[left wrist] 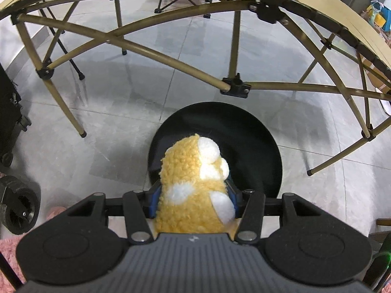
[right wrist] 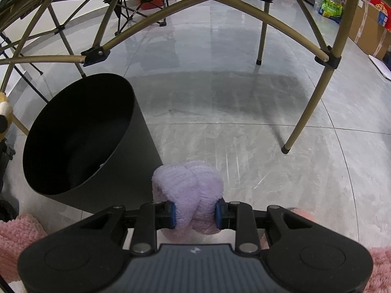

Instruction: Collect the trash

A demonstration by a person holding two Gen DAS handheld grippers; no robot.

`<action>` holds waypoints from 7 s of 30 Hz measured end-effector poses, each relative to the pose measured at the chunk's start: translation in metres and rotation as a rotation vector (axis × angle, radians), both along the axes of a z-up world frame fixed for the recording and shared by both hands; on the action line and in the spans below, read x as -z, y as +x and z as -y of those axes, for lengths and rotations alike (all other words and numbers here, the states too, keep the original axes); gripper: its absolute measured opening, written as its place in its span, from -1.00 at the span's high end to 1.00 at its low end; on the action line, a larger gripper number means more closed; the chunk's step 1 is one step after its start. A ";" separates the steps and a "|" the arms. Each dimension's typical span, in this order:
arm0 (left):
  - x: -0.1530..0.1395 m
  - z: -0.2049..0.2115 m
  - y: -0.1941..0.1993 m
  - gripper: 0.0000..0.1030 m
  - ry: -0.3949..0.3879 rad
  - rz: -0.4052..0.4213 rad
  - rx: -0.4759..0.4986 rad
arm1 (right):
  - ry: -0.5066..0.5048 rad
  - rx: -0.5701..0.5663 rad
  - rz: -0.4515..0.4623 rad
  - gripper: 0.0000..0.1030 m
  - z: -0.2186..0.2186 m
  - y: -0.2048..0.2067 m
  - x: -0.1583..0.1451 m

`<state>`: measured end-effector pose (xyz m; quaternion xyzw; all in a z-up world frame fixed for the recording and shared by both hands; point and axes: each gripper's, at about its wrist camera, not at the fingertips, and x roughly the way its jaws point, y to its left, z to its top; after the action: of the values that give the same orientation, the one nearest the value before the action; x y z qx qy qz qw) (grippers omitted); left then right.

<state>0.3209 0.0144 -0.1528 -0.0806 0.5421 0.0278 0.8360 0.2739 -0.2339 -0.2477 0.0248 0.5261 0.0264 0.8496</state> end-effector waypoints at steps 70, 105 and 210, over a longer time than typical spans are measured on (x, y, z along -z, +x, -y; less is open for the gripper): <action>0.052 0.070 0.048 -1.00 0.170 -0.121 0.057 | 0.032 0.055 0.034 0.48 0.034 -0.011 -0.010; 0.019 0.007 -0.001 -1.00 0.156 -0.019 0.025 | 0.071 -0.060 0.235 0.48 -0.024 -0.005 -0.080; -0.096 -0.045 -0.044 -1.00 0.138 0.281 -0.089 | 0.095 -0.189 0.233 -1.00 -0.074 0.036 -0.147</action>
<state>0.2768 0.0595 -0.0567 -0.0499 0.4127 0.0906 0.9050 0.3097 -0.1595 -0.1011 0.0118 0.4223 0.1339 0.8964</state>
